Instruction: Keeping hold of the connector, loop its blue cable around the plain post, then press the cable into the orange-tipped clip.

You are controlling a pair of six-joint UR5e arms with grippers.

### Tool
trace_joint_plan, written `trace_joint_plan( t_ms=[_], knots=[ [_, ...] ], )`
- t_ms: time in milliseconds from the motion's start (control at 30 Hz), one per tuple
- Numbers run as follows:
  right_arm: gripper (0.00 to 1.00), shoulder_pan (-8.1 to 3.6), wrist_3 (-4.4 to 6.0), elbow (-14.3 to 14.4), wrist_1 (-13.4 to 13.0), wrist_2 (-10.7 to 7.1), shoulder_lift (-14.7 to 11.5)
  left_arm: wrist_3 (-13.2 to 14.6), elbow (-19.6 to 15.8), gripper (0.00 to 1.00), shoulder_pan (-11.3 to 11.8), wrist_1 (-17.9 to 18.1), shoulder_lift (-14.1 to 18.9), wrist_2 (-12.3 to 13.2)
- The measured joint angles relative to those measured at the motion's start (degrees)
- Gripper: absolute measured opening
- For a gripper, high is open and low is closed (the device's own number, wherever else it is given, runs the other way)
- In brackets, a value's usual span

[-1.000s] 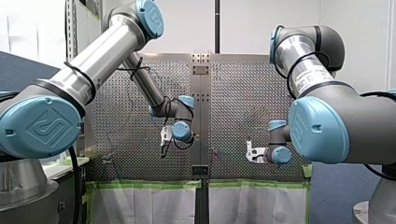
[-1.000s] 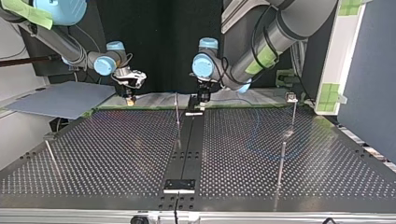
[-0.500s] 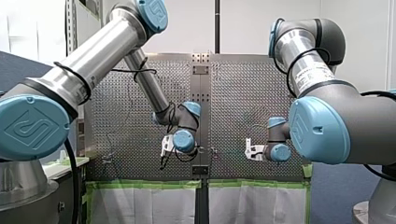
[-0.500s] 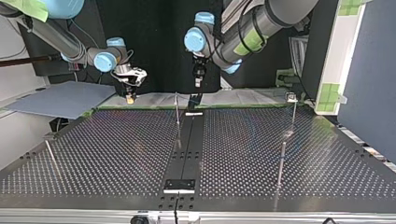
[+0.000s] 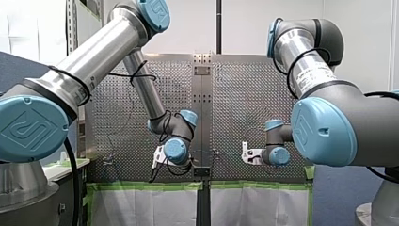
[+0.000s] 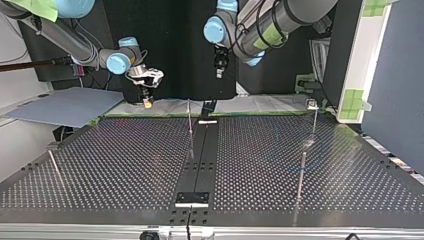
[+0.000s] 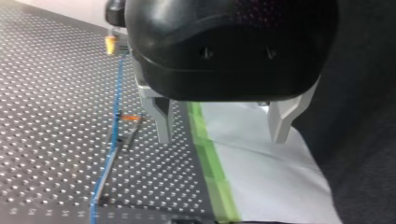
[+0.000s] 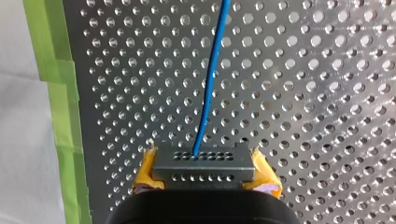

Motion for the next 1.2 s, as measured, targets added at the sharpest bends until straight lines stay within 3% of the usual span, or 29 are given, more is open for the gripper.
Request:
trace_joint_plan(
  t_ms=[333, 533, 733, 900, 1200],
  knots=[
    [0.0, -0.07, -0.12, 0.0, 1.0, 1.8, 0.0, 0.1, -1.0, 1.0, 0.4, 0.2, 0.0, -0.1],
    [0.0, 0.21, -0.55, 0.0, 0.8, 0.17, 0.1, 0.4, -0.7, 1.0, 0.4, 1.3, 0.0, 0.4],
    [0.0, 0.23, -0.34, 0.0, 0.5, -0.51, 0.1, 1.2, 1.7, 1.0, -0.4, 2.5, 0.0, 3.1],
    [0.0, 0.1, -0.28, 0.0, 0.5, -0.56, 0.1, -1.0, 4.3, 1.0, -1.4, 2.3, -0.1, 6.1],
    [0.0, -0.02, -0.17, 0.0, 0.4, -0.71, 0.1, -3.0, 5.6, 1.0, -1.7, 1.5, -0.1, 11.1]
  ],
)
